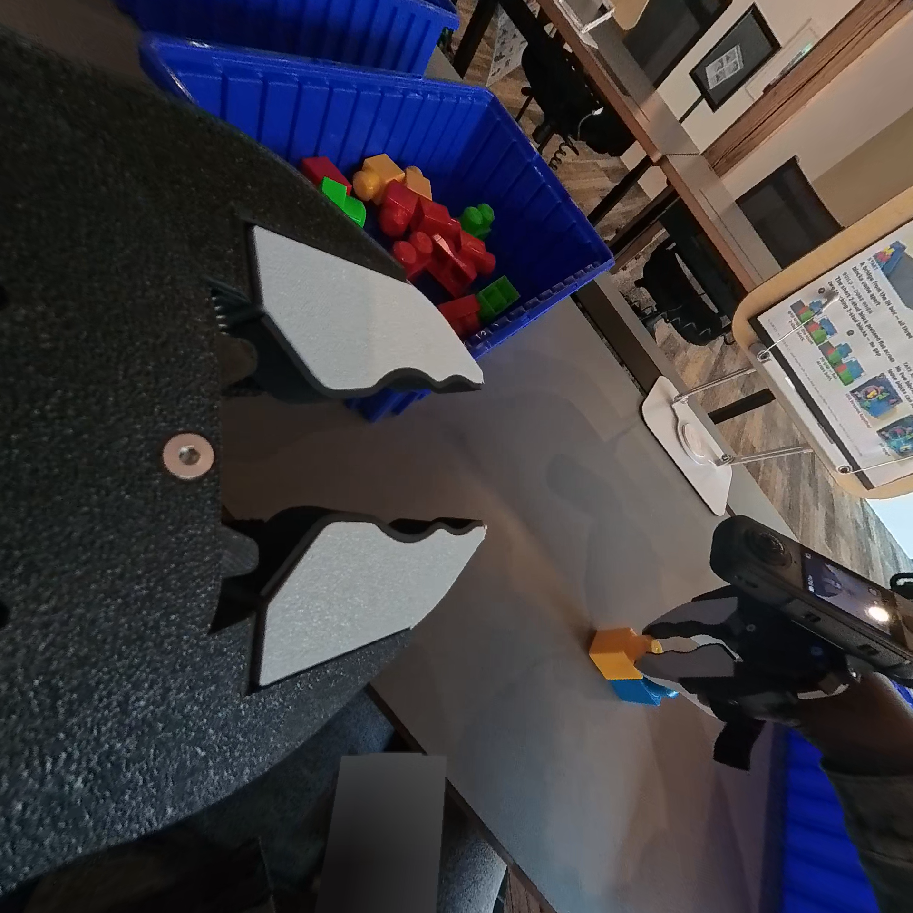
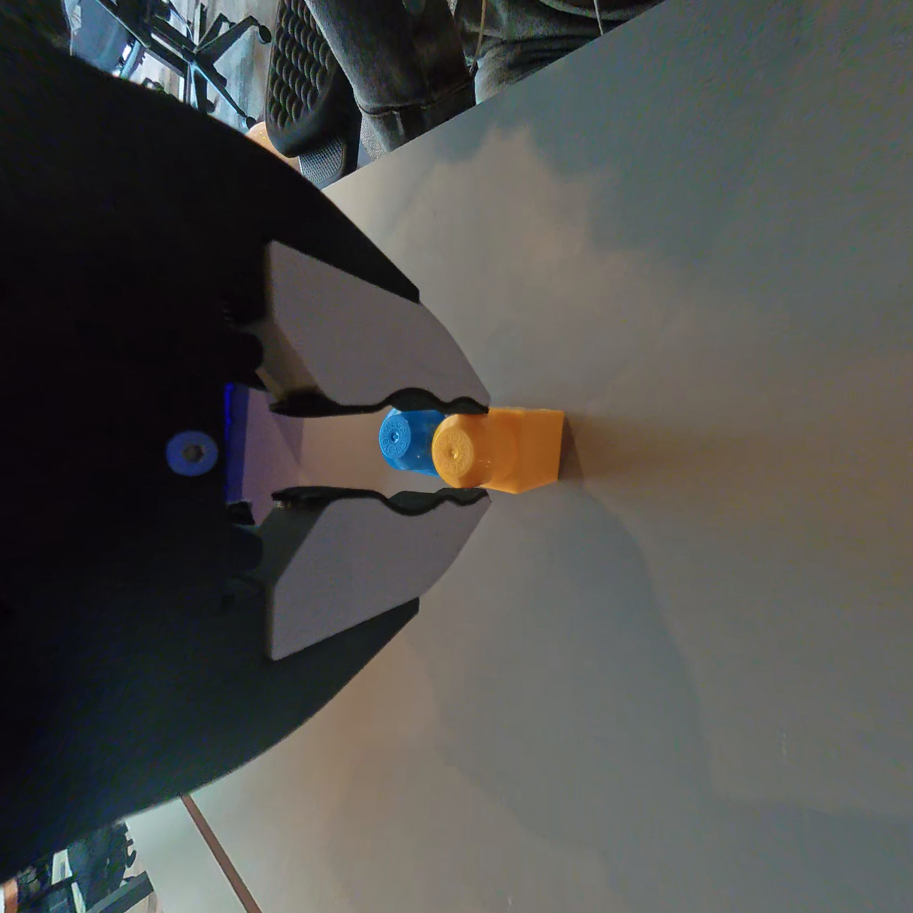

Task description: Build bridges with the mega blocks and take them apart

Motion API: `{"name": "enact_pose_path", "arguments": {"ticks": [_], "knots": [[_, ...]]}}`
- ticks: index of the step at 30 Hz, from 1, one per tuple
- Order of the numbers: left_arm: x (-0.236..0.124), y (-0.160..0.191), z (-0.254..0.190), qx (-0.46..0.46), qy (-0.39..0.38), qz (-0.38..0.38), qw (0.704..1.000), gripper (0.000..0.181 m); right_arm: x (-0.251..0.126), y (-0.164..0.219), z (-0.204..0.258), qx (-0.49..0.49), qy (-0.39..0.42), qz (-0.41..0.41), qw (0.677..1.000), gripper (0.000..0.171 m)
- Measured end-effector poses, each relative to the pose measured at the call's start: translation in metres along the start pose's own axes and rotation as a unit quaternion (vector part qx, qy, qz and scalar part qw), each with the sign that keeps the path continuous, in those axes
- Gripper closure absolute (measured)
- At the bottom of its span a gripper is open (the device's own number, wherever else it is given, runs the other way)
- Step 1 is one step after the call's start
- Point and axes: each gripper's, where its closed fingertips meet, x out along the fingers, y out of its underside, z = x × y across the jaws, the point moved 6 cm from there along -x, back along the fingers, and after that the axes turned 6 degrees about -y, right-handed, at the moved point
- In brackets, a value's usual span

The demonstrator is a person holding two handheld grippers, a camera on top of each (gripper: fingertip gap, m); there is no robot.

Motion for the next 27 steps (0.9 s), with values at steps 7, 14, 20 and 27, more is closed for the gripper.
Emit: {"name": "enact_pose_path", "arguments": {"ticks": [7, 14, 20, 27], "knots": [[0.0, 0.001, 0.001, 0.0, 0.0, 0.001, 1.0, 0.133, 0.002, 0.0, 0.001, 0.006, -0.011, -0.003, 1.0, 0.143], [-0.002, 0.003, 0.002, 0.0, -0.001, 0.002, 1.0, 0.133, 0.004, 0.0, 0.001, 0.01, -0.01, -0.003, 1.0, 0.134], [-0.003, 0.006, 0.003, -0.009, -0.002, 0.003, 1.0, 0.133, -0.021, -0.008, 0.001, 0.011, 0.01, -0.02, 1.0, 0.109], [-0.001, 0.015, 0.005, -0.023, -0.006, 0.01, 1.0, 0.134, -0.091, -0.061, -0.008, -0.044, 0.044, -0.097, 0.993, 0.104]]}}
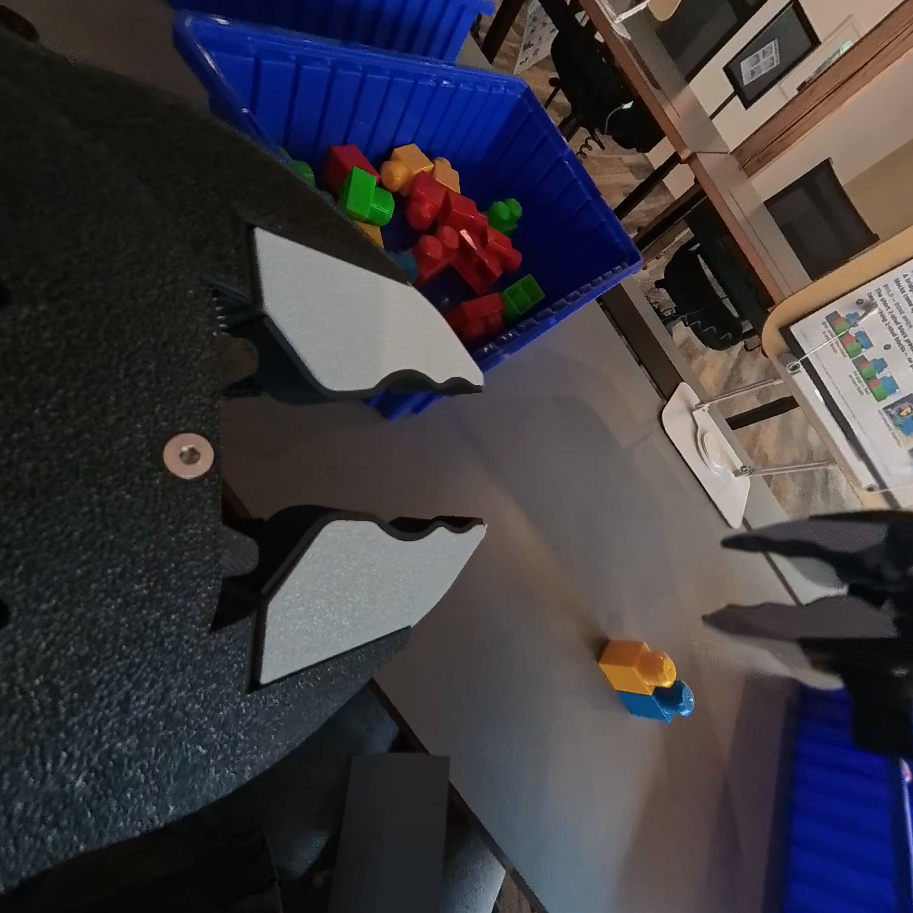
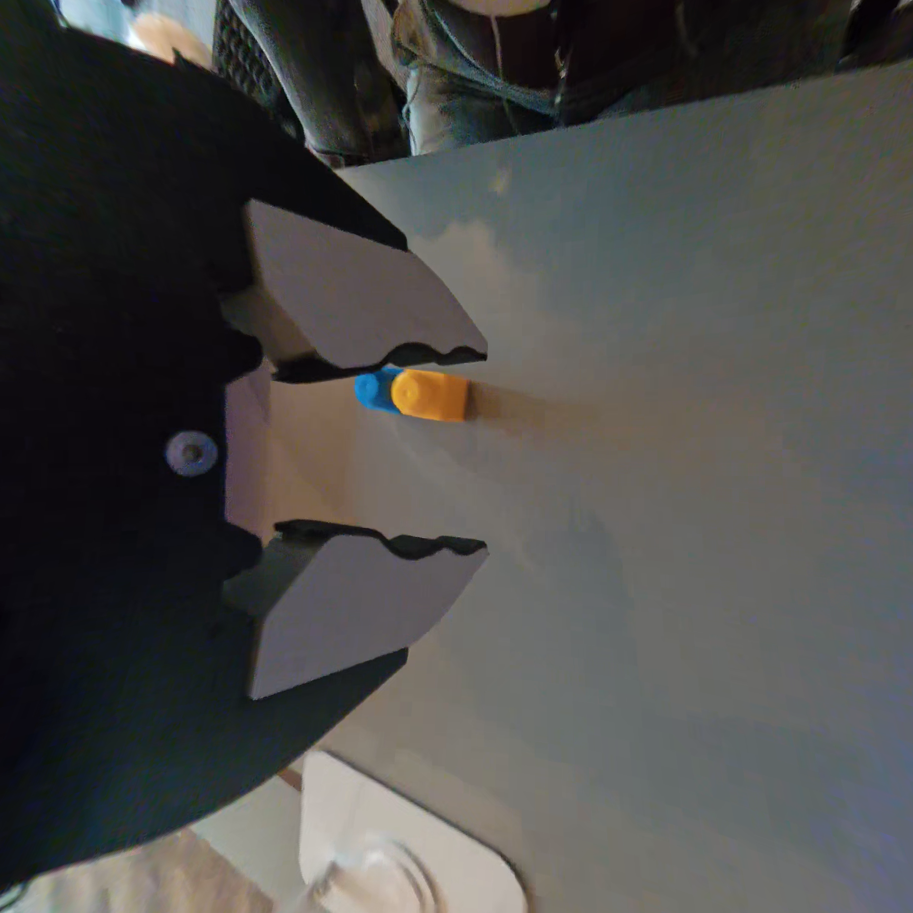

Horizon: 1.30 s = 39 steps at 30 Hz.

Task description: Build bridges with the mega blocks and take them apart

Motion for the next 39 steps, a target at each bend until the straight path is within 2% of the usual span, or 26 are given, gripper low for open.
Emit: {"name": "enact_pose_path", "arguments": {"ticks": [4, 8, 12, 17, 23, 29, 33, 39], "knots": [[0.001, 0.005, 0.003, -0.015, -0.005, -0.007, 1.0, 0.136, -0.028, -0.07, -0.022, -0.077, 0.012, -0.056, 0.995, 0.112], [0.003, 0.017, 0.009, -0.01, -0.015, 0.023, 1.0, 0.136, -0.034, -0.148, -0.044, -0.212, -0.005, -0.095, 0.973, 0.116], [0.003, 0.027, 0.016, -0.027, -0.016, 0.031, 0.999, 0.136, -0.009, -0.219, -0.068, -0.358, -0.031, -0.093, 0.928, 0.114], [0.002, 0.037, 0.026, -0.046, -0.022, 0.032, 0.998, 0.136, 0.043, -0.283, -0.1, -0.446, -0.081, -0.075, 0.888, 0.116], [0.005, 0.05, 0.04, -0.073, -0.027, 0.037, 0.996, 0.137, 0.103, -0.312, -0.127, -0.527, -0.072, 0.016, 0.847, 0.117], [0.012, 0.066, 0.05, -0.103, -0.025, 0.05, 0.993, 0.137, 0.133, -0.325, -0.144, -0.575, -0.042, 0.057, 0.815, 0.116], [0.014, 0.071, 0.052, -0.111, -0.025, 0.051, 0.992, 0.137, 0.151, -0.325, -0.154, -0.587, -0.029, 0.094, 0.804, 0.12], [0.018, 0.074, 0.054, -0.114, -0.025, 0.051, 0.992, 0.137, 0.162, -0.324, -0.158, -0.588, -0.026, 0.093, 0.803, 0.133]]}}
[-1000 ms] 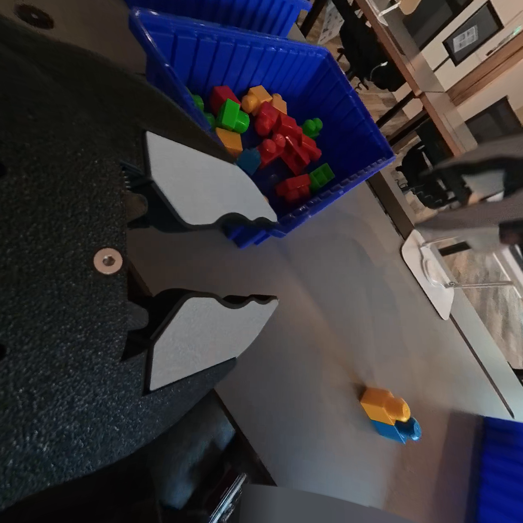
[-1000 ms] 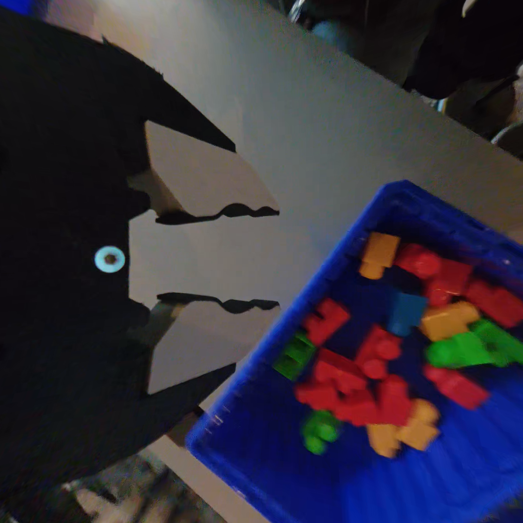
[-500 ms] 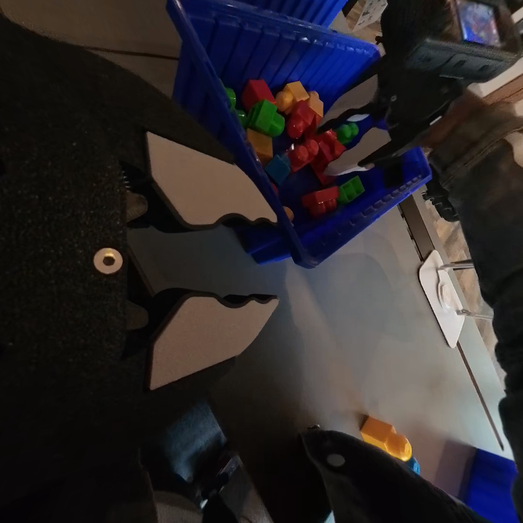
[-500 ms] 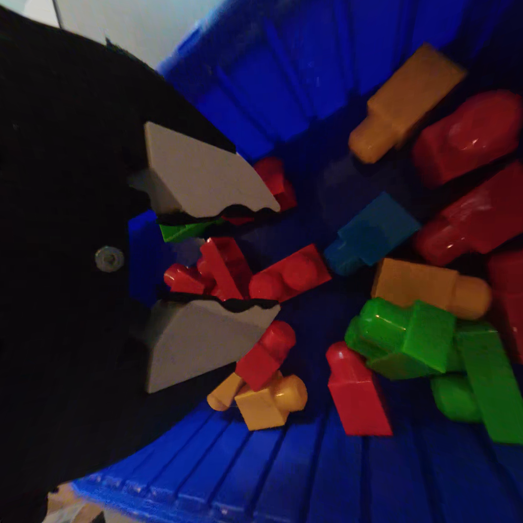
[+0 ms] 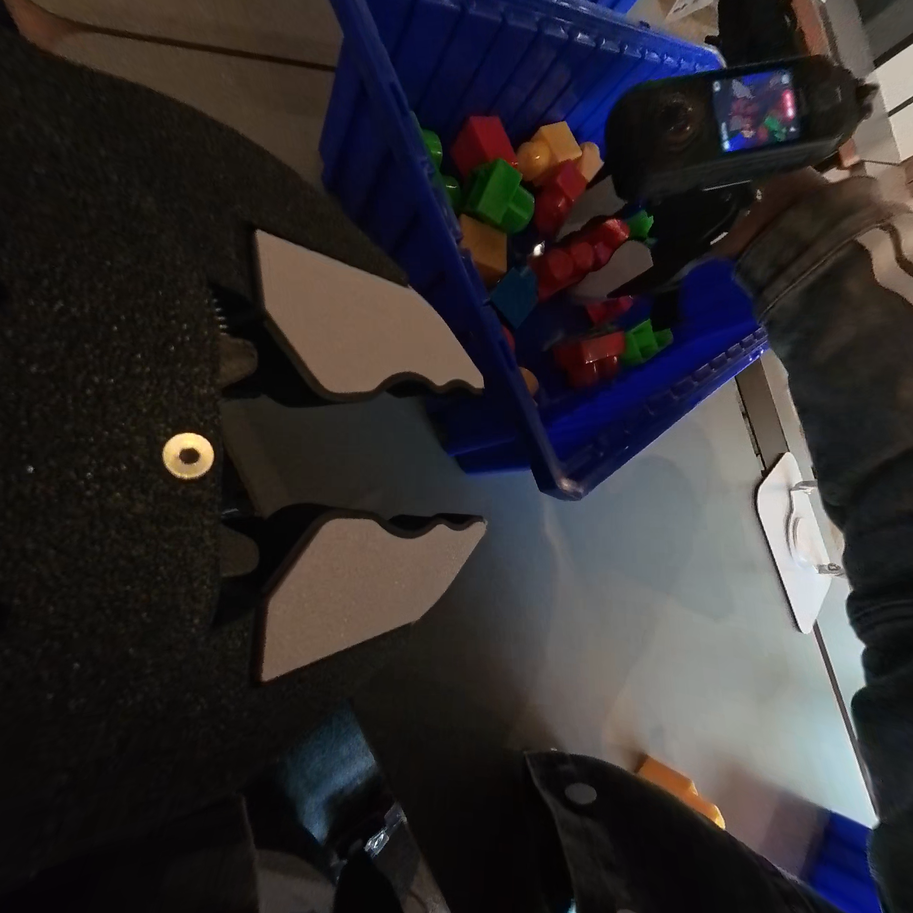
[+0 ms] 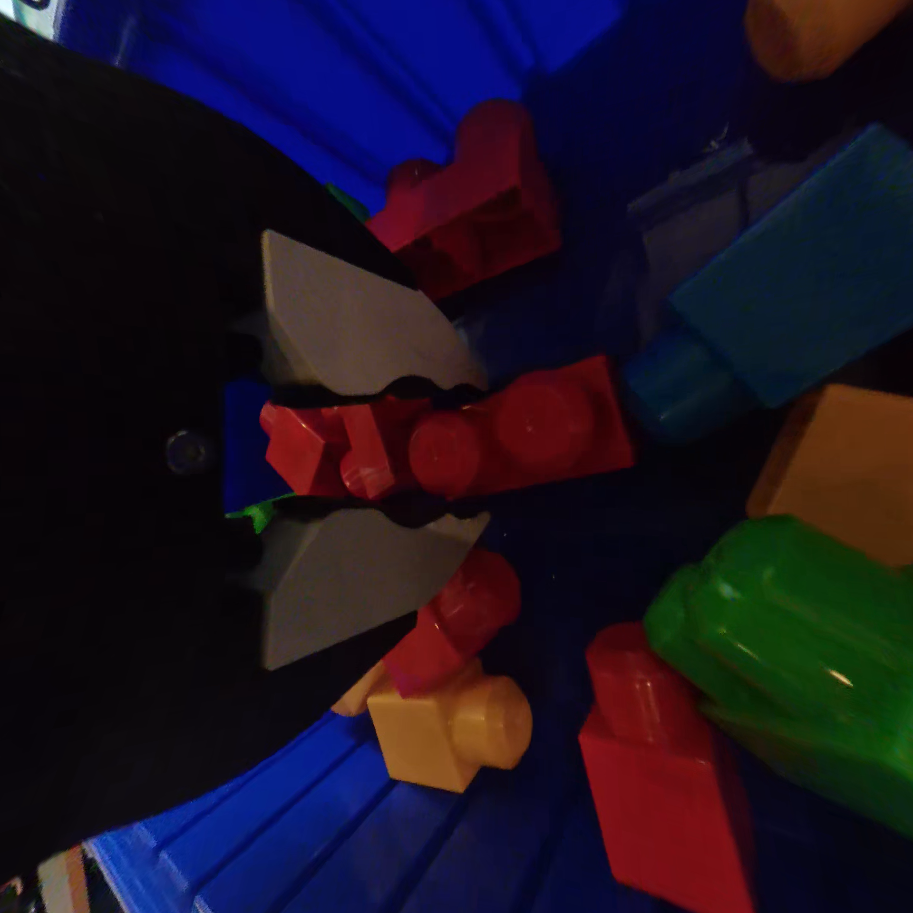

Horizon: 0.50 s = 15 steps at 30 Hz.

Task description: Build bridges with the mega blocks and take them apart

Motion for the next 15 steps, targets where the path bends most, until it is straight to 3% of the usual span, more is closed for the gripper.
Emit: {"name": "enact_pose_path", "arguments": {"ticks": [2, 3, 7, 10, 15], "knots": [[0.002, 0.001, 0.001, -0.004, -0.002, 0.002, 1.0, 0.135, 0.0, 0.001, 0.001, 0.006, 0.006, 0.001, 1.0, 0.131], [0.002, 0.001, 0.002, -0.005, -0.004, 0.003, 1.0, 0.133, -0.001, 0.001, 0.001, 0.019, 0.004, 0.002, 1.0, 0.115], [0.001, -0.004, 0.013, -0.011, -0.026, -0.006, 1.0, 0.131, -0.042, -0.005, 0.016, 0.078, 0.046, -0.019, 0.996, 0.088], [0.0, -0.021, 0.031, 0.0, -0.03, -0.011, 0.999, 0.134, -0.102, -0.011, 0.054, 0.122, 0.138, -0.066, 0.981, 0.089], [0.017, -0.054, 0.065, 0.07, -0.052, 0.009, 0.996, 0.135, -0.177, -0.008, 0.176, 0.277, 0.292, -0.136, 0.905, 0.103]]}}
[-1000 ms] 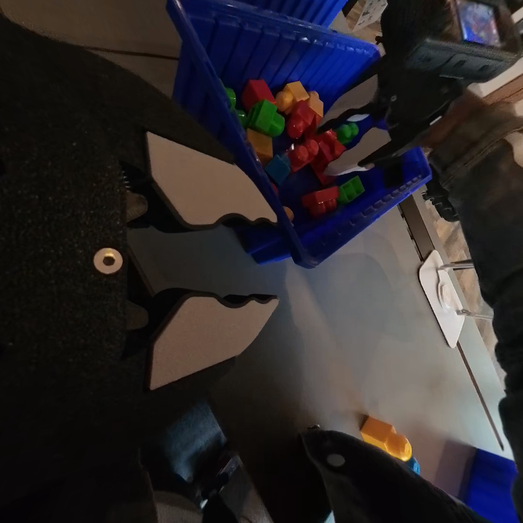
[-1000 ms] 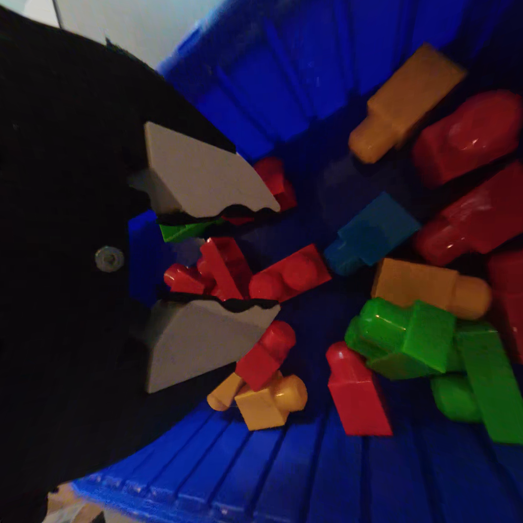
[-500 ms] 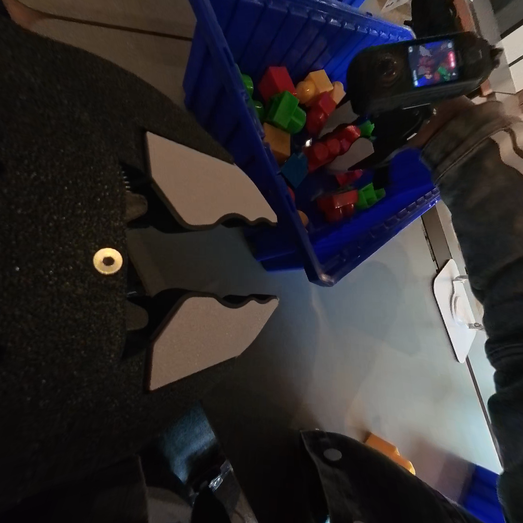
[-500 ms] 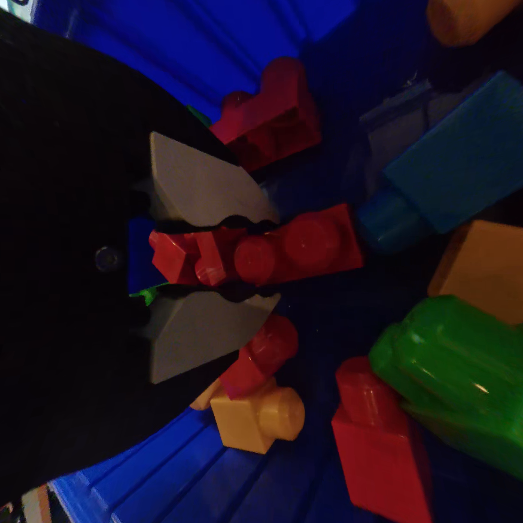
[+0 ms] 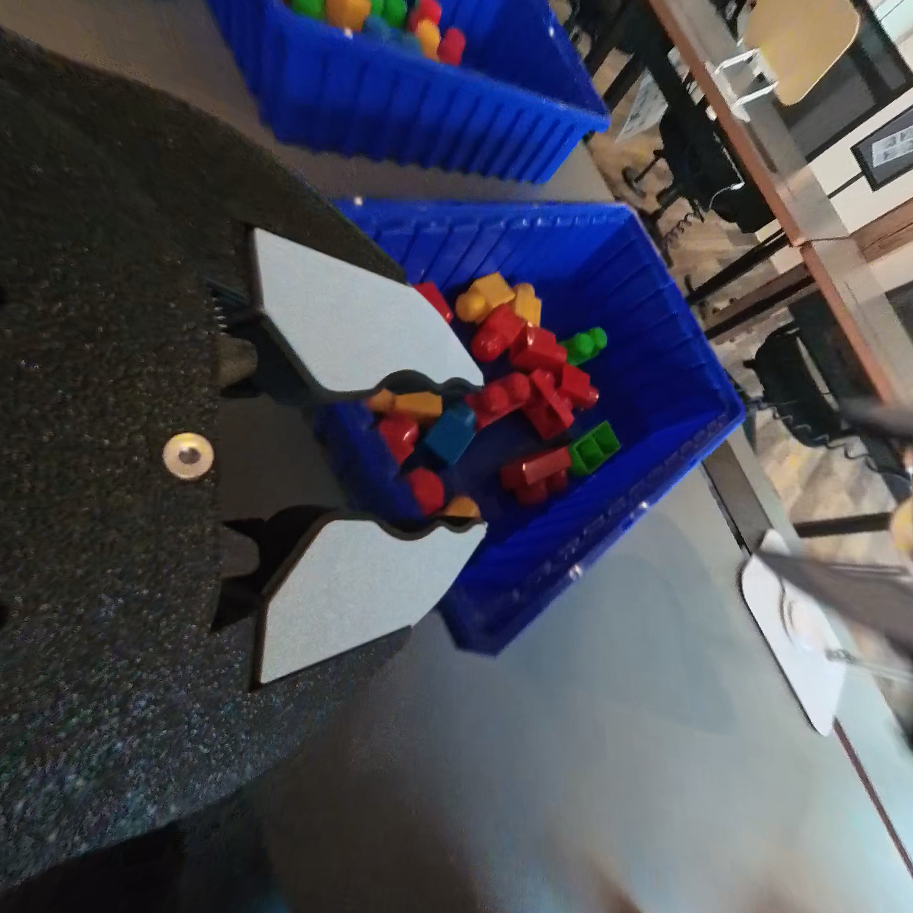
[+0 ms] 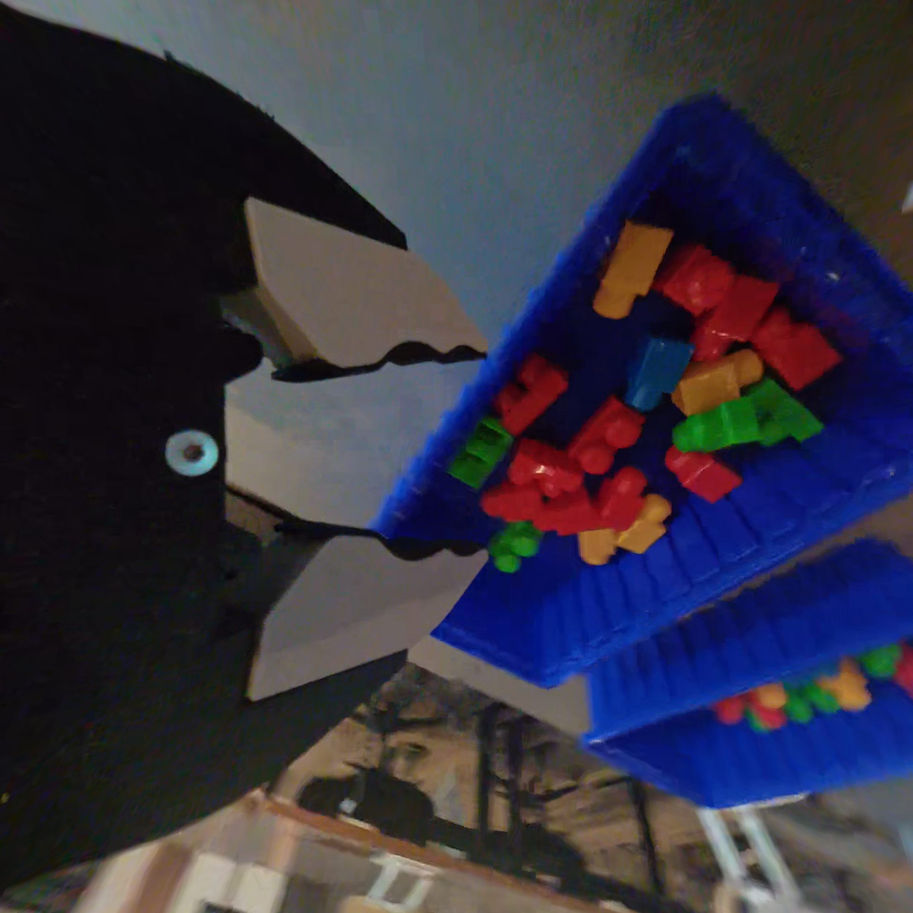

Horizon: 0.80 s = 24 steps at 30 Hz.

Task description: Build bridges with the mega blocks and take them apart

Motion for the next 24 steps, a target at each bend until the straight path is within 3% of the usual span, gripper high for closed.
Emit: {"name": "enact_pose_path", "arguments": {"ticks": [4, 10, 17, 24], "knots": [[0.056, -0.004, 0.034, -0.039, 0.013, 0.084, 0.996, 0.134, -0.069, 0.048, 0.081, 0.15, 0.049, -0.01, 0.987, 0.103], [0.137, 0.009, 0.051, -0.061, 0.044, 0.236, 0.969, 0.129, -0.127, 0.097, 0.177, 0.282, 0.107, -0.027, 0.953, 0.103], [0.182, 0.034, 0.036, -0.048, 0.063, 0.374, 0.924, 0.132, -0.167, 0.117, 0.224, 0.344, 0.19, -0.066, 0.917, 0.104], [0.201, 0.044, 0.026, -0.044, 0.066, 0.431, 0.899, 0.13, -0.182, 0.127, 0.246, 0.358, 0.223, -0.082, 0.903, 0.105]]}}
